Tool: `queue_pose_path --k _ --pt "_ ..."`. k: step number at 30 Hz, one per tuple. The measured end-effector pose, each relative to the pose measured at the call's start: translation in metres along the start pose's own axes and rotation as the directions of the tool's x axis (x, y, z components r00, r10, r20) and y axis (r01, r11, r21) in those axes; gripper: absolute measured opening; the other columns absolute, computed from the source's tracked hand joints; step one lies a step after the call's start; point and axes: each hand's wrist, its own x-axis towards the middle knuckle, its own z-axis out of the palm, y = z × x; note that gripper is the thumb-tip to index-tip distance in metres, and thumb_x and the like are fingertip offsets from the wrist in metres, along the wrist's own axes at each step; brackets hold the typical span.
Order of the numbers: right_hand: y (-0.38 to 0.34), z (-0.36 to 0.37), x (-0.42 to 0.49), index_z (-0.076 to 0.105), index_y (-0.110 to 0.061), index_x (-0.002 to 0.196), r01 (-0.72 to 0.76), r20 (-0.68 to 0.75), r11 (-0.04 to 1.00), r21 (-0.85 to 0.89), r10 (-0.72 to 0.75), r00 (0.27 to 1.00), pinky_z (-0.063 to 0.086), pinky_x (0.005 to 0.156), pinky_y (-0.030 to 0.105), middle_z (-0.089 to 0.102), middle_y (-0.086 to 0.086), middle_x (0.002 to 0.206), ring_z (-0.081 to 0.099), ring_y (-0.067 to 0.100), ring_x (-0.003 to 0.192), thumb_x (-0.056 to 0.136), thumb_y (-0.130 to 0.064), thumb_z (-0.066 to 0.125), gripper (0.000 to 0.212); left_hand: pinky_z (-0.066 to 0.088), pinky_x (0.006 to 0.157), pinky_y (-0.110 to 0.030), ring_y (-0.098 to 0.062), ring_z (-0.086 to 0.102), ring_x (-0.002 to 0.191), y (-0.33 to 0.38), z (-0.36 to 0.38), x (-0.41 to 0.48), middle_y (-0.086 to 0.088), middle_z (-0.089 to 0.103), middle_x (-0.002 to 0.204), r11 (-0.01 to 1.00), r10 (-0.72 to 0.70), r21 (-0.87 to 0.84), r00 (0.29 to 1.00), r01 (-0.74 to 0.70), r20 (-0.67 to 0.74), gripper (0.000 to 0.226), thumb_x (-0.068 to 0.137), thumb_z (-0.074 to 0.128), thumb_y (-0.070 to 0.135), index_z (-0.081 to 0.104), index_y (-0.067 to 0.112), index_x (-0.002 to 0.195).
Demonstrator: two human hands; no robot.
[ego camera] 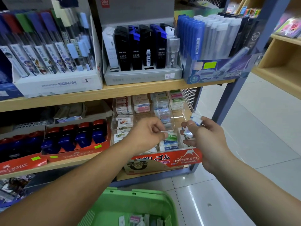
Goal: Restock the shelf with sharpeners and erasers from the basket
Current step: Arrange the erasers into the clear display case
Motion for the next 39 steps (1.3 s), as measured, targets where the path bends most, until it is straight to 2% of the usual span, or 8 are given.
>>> queue_pose_path --k 5,9,13,17,20,24,31,39 --pt "0.0 -0.004 0.001 0.067 -0.03 0.097 -0.027 0.003 1.0 0.017 0.027 1.0 0.065 0.078 0.051 0.079 0.0 0.098 0.078 0.034 0.084 0.099 -0.016 0.07 0.015 0.058 0.074 -0.033 -0.001 0.064 0.079 0.005 -0.001 -0.008 0.017 0.068 0.082 0.928 0.051 0.356 0.984 -0.109 0.169 0.01 0.087 0.08 0.035 0.074 0.031 0.08" --pt "0.001 -0.003 0.001 0.072 -0.023 0.099 -0.07 0.108 0.996 0.063 0.063 0.992 0.065 0.081 0.048 0.081 0.004 0.095 0.078 0.035 0.091 0.101 -0.01 0.066 0.015 0.055 0.079 -0.032 -0.001 0.062 0.086 0.01 -0.003 -0.009 0.018 0.064 0.09 0.919 0.077 0.365 0.975 -0.151 0.209 0.003 0.091 0.077 0.03 0.078 0.03 0.088" --pt "0.004 -0.004 0.004 0.065 -0.007 0.119 -0.234 0.271 0.948 0.216 0.172 0.947 0.064 0.083 0.044 0.077 0.022 0.11 0.077 0.038 0.1 0.103 -0.001 0.056 0.019 0.054 0.072 -0.018 -0.001 0.063 0.084 0.018 -0.009 -0.007 0.013 0.067 0.099 0.989 0.068 0.125 0.996 -0.074 0.057 0.016 0.099 0.065 0.019 0.076 0.025 0.111" --pt "0.005 -0.006 0.006 0.065 -0.003 0.126 -0.228 0.346 0.947 0.225 0.141 0.927 0.064 0.084 0.041 0.076 0.02 0.118 0.075 0.035 0.107 0.103 0.0 0.054 0.026 0.051 0.063 -0.013 -0.002 0.066 0.079 0.032 -0.007 -0.014 0.007 0.074 0.095 0.97 0.028 -0.242 0.989 0.009 0.147 0.02 0.099 0.067 0.012 0.077 0.021 0.114" --pt "0.006 -0.008 0.006 0.071 -0.001 0.121 -0.144 0.352 0.978 0.152 0.082 0.932 0.064 0.083 0.039 0.077 0.017 0.117 0.075 0.033 0.108 0.098 0.001 0.064 0.025 0.059 0.08 -0.023 -0.008 0.071 0.092 0.034 -0.004 -0.017 0.003 0.075 0.103 0.965 0.056 -0.261 0.988 -0.016 0.147 0.024 0.094 0.075 0.022 0.075 0.025 0.118" --pt "0.005 -0.01 0.003 0.077 0.0 0.113 -0.086 0.358 0.992 0.089 0.049 0.932 0.064 0.086 0.044 0.077 0.021 0.111 0.075 0.039 0.105 0.093 0.002 0.068 0.022 0.049 0.056 -0.017 -0.008 0.067 0.073 0.029 -0.012 -0.015 -0.009 0.072 0.106 0.925 -0.013 -0.373 0.986 0.075 0.164 0.039 0.092 0.076 0.011 0.066 0.02 0.129" --pt "0.005 -0.01 0.002 0.068 0.005 0.121 -0.141 0.315 0.983 0.114 0.099 0.944 0.057 0.098 0.053 0.076 0.023 0.112 0.076 0.039 0.103 0.099 0.003 0.061 0.022 0.053 0.063 -0.026 -0.018 0.069 0.082 0.018 -0.03 -0.021 -0.026 0.07 0.108 0.888 -0.047 -0.439 0.978 0.135 0.205 0.027 0.096 0.067 0.003 0.064 0.006 0.123" --pt "0.005 -0.011 0.004 0.061 0.006 0.129 -0.197 0.306 0.968 0.156 0.142 0.941 0.065 0.083 0.048 0.074 0.027 0.115 0.076 0.041 0.099 0.1 0.007 0.057 0.03 0.062 0.08 -0.033 -0.027 0.073 0.088 0.019 -0.029 -0.021 -0.019 0.075 0.103 0.838 -0.036 -0.522 0.97 0.161 0.242 0.028 0.096 0.066 0.002 0.062 0.007 0.123"
